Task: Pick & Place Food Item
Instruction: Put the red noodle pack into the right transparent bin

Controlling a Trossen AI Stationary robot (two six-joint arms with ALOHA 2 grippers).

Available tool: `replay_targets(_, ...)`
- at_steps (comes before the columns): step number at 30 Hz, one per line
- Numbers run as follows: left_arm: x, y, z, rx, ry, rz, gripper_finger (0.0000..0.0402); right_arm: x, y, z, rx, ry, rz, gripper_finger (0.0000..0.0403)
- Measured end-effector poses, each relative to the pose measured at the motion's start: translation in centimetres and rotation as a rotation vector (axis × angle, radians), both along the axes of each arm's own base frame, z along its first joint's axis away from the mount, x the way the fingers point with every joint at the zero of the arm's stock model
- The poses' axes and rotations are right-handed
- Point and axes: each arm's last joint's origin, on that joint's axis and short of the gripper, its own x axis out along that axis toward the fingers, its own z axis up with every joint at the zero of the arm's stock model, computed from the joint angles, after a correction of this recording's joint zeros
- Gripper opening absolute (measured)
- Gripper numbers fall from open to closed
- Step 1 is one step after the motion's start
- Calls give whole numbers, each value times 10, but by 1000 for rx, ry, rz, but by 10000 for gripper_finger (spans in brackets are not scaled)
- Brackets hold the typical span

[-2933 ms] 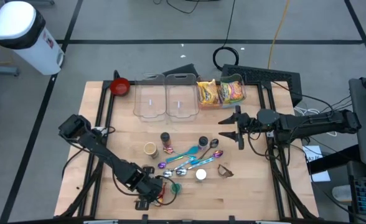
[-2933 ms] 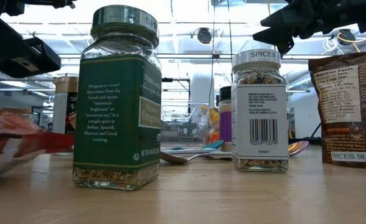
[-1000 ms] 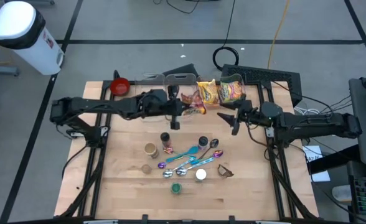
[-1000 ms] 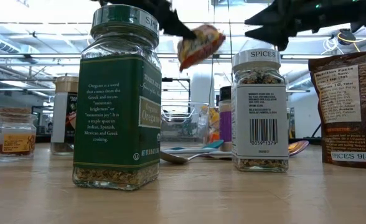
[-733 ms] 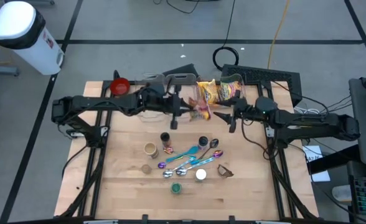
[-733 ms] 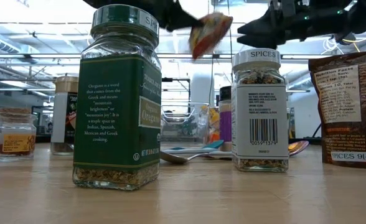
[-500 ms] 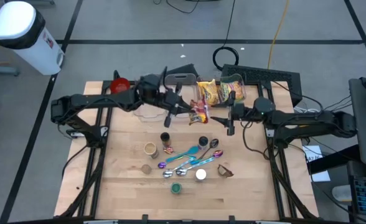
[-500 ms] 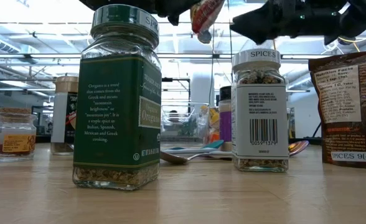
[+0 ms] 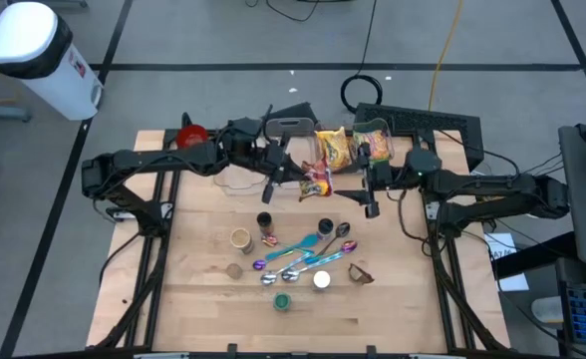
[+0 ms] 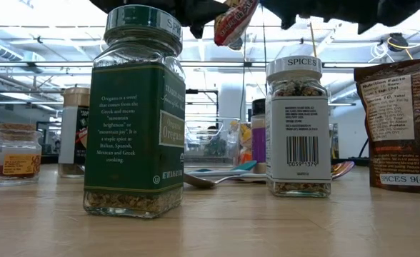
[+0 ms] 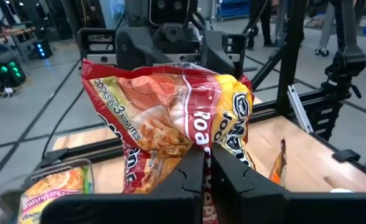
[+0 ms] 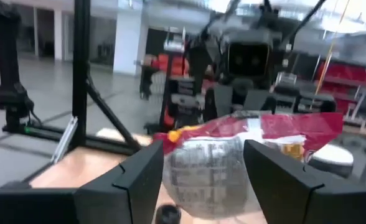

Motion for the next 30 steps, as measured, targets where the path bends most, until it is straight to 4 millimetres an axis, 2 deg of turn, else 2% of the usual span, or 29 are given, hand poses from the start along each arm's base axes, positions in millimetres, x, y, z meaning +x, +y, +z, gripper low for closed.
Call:
replay_targets(8, 2, -13, -6, -6, 57, -38, 9, 22, -5, 0, -24, 86, 5, 215)
replay_targets(12, 2, -18, -9, -14, 99, -33, 18, 26, -5, -3, -23, 105, 12, 215)
replay_targets(16, 2, -18, -11, -12, 120, -5, 6, 27, -5, -6, -22, 126, 34, 203)
replay_targets(23, 2, -19, -12, -19, 131, 1, 24, 27, -5, -7, -20, 140, 44, 119)
replay_targets(30, 2, -19, -12, -20, 132, 2, 7, 27, -5, -7, -48, 139, 45, 23)
